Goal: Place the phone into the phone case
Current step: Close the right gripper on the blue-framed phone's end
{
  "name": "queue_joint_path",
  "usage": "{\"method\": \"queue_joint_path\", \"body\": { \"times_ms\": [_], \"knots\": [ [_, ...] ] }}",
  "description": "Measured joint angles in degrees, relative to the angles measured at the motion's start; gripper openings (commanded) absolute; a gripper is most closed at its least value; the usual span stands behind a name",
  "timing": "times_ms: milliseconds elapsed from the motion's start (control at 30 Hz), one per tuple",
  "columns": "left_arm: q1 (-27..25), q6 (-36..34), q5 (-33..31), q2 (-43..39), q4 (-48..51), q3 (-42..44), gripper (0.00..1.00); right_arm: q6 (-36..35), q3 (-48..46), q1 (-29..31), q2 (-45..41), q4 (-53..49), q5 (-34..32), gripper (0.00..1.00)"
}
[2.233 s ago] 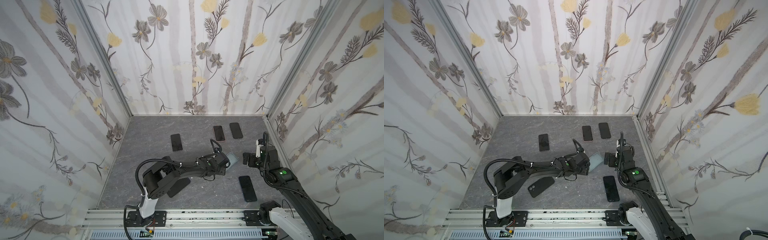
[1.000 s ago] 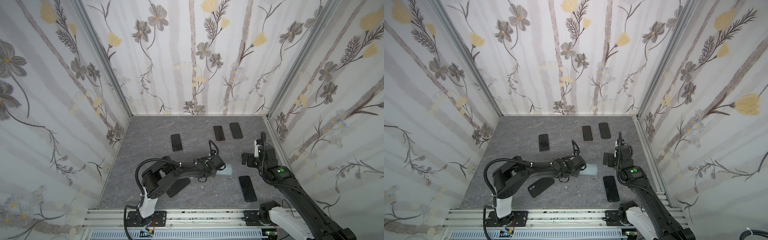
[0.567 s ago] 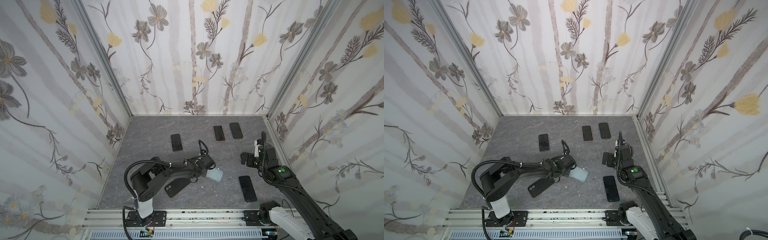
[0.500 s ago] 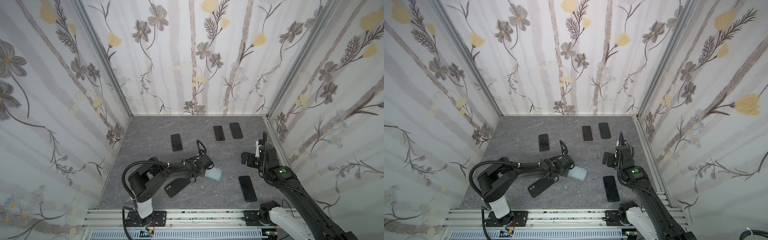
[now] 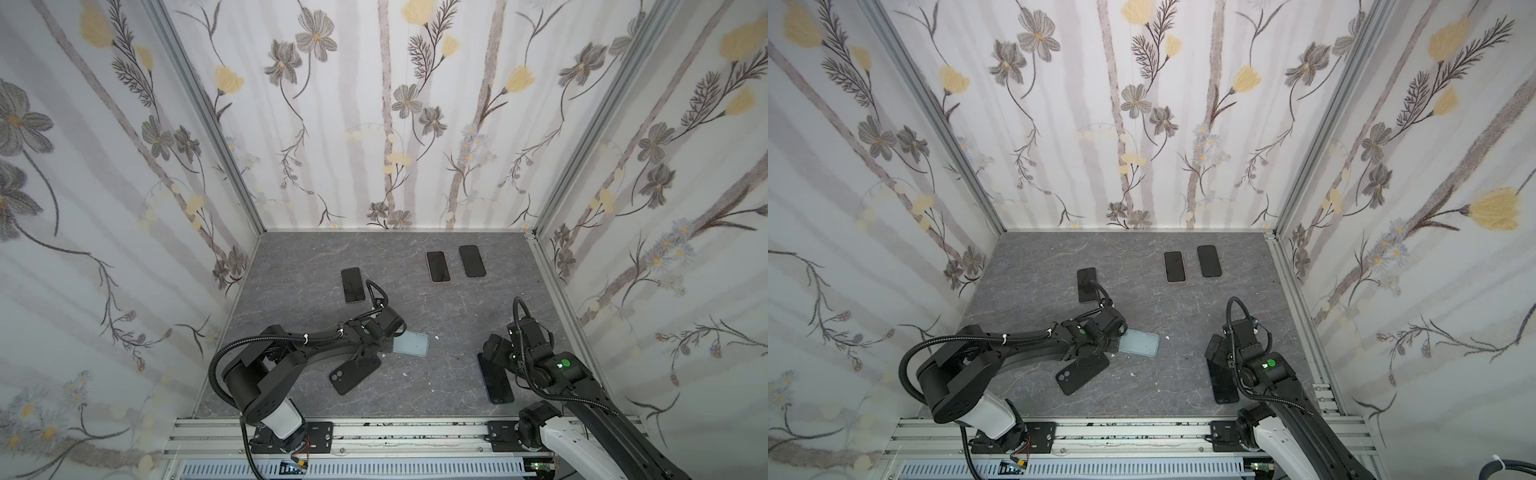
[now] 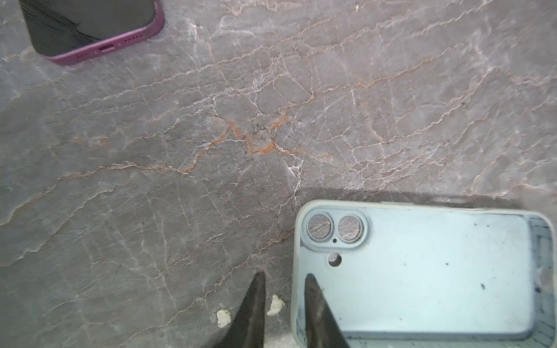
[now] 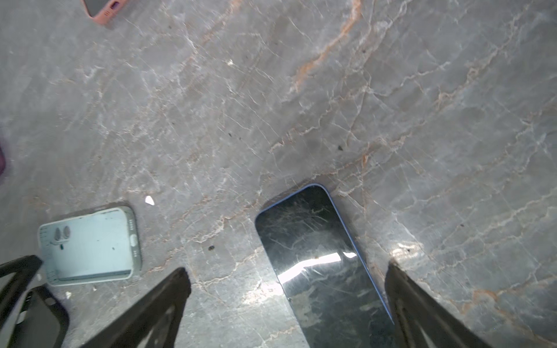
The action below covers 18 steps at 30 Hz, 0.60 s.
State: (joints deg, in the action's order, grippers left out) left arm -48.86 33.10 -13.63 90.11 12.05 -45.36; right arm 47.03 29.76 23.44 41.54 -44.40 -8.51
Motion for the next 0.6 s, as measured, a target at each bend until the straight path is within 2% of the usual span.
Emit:
{"method": "queue_joint_path", "body": {
  "times_ms": [200, 367, 600],
  "knots": [
    [2.56, 0.09, 2.1, -6.6, -0.5, 0.07, 0.4, 3.58, -1.53, 3.93, 5.53, -0.94, -2.69, 1.0],
    [5.53, -1.92, 3.34, -11.3, -0.37, -1.07, 0.44, 4.35, -2.8, 4.85, 9.86, 0.55, -3.19, 1.0],
    [8.61, -7.87, 4.92, -15.17, 1.25, -3.26, 0.46, 4.5, -5.44, 5.97, 12.0, 4.04, 0.46, 0.99]
  ]
}}
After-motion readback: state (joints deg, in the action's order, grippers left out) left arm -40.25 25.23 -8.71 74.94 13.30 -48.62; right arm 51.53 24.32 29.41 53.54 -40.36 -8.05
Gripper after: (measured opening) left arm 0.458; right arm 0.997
